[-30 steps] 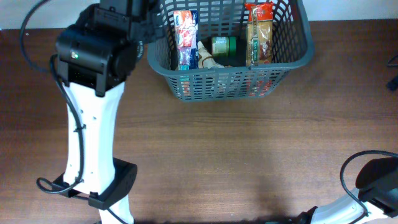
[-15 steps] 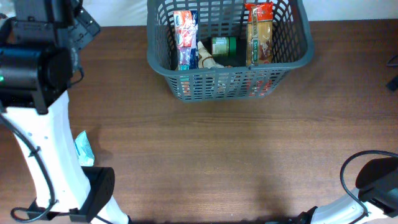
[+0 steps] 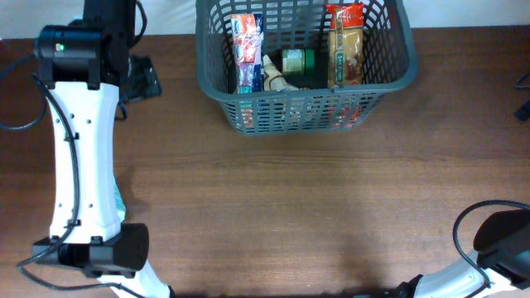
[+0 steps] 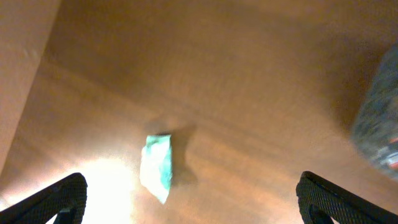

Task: Pack container
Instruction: 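Move the left gripper back down to the green wipes pouch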

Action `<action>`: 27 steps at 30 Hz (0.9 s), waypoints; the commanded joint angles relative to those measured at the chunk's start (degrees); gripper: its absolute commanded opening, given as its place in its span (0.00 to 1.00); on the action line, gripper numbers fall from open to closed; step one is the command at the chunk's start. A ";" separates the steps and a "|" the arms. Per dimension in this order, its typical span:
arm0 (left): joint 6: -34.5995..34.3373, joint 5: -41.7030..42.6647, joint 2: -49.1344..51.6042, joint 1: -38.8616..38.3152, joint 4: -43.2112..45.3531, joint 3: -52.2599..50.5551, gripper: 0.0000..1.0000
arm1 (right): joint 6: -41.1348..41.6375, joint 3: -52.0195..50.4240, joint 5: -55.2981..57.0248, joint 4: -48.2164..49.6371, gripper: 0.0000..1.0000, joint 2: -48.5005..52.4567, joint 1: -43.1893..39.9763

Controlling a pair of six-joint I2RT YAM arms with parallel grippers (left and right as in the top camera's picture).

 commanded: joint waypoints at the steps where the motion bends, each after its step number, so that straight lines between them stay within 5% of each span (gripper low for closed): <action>1: 0.81 1.14 -8.15 3.41 -0.24 -6.71 0.99 | 0.33 -0.35 -0.11 0.22 0.99 0.09 -0.09; 11: 1.66 3.54 -19.37 16.00 0.59 -25.94 0.99 | 0.33 -0.35 -0.11 0.22 0.99 0.09 -0.09; 20: 22.32 27.23 -19.63 26.16 18.97 -45.88 0.99 | 0.33 -0.35 -0.11 0.22 0.99 0.09 -0.09; 27: 25.75 27.56 -19.12 34.49 28.63 -55.76 0.99 | 0.33 -0.35 -0.11 0.22 0.99 0.09 -0.09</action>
